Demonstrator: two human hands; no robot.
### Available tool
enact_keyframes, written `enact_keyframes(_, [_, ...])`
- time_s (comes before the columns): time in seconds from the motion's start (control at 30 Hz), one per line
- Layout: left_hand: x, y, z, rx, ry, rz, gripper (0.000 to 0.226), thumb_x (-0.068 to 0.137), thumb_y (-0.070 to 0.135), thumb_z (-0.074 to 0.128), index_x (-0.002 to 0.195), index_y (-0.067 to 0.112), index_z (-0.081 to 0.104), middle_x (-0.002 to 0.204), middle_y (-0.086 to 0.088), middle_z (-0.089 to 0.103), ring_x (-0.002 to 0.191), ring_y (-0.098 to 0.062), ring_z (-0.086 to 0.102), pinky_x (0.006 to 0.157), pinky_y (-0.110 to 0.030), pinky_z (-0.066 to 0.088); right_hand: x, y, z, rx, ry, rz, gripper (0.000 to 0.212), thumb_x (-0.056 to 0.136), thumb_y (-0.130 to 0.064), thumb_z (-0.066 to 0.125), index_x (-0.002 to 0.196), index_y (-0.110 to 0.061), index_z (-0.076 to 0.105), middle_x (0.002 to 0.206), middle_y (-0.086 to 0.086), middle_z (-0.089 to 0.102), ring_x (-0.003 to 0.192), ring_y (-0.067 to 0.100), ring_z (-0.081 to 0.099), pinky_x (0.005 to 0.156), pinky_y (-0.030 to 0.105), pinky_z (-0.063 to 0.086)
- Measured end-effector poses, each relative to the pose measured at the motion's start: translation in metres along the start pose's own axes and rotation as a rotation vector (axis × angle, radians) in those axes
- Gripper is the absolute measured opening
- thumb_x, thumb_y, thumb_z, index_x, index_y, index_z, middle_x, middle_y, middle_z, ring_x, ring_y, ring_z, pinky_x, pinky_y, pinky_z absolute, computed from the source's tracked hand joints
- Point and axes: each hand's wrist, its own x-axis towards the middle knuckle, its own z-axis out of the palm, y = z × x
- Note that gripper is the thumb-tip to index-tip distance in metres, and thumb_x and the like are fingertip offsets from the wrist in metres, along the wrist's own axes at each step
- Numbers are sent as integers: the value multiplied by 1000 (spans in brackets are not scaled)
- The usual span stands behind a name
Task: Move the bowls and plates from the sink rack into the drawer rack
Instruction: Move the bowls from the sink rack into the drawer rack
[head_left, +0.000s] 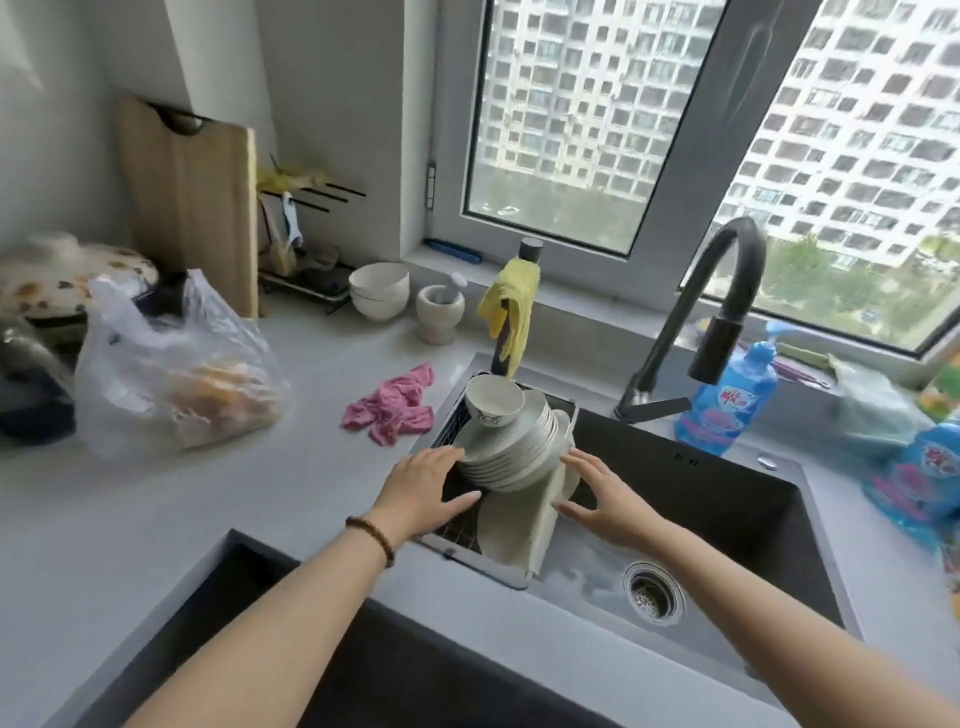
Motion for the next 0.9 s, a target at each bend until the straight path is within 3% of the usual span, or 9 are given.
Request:
enact_keyframes(0.27, [130,-51,15,69,-174,57,79,86,64,42,148,22,19,156,1,21,143,-18,20,119,-39,15,119,2,19,-185,-36,29,72,89,-46,59,150,-29,25,161,-4,11,149,18,11,121,36,16])
enact_keyframes(0.4, [175,-59,30,98,-235,121,74,88,61,39,149,27,15,157,3,16,145,-23,11,118,-46,10,146,15,27,-282,-72,48,69,90,-50,56,149,-34,25,162,-7,6,150,20,-1,120,37,7])
enact_keyframes(0.53, [210,-59,45,182,-244,239,66,93,54,38,148,25,17,157,2,19,146,-20,7,117,-44,10,157,28,33,-290,-83,31,65,90,-51,56,147,-36,30,162,-8,4,150,21,-2,121,38,5])
enact_keyframes(0.63, [231,-59,55,188,-268,268,55,95,44,40,144,21,29,153,-1,30,145,-21,14,113,-41,18,163,32,36,-270,-76,24,60,89,-51,56,143,-37,36,161,-10,7,150,22,-3,122,41,8])
enact_keyframes(0.73, [247,-56,65,132,-266,234,33,95,34,44,125,22,53,135,-4,51,133,-24,34,103,-38,28,164,34,38,-269,-65,18,56,90,-50,56,141,-36,39,161,-11,9,150,23,-3,121,39,8])
enact_keyframes(0.83, [258,-57,78,92,-258,174,32,95,34,38,108,21,65,119,-7,59,115,-32,46,84,-33,32,163,36,40,-255,-49,8,55,89,-52,54,140,-37,39,160,-13,10,150,21,-4,122,42,11])
enact_keyframes(0.9, [262,-59,82,-4,-206,148,30,95,31,41,102,19,67,114,-8,62,114,-32,47,85,-34,32,163,38,42,-246,-42,9,54,89,-52,54,139,-37,40,160,-14,10,149,20,-5,122,43,12])
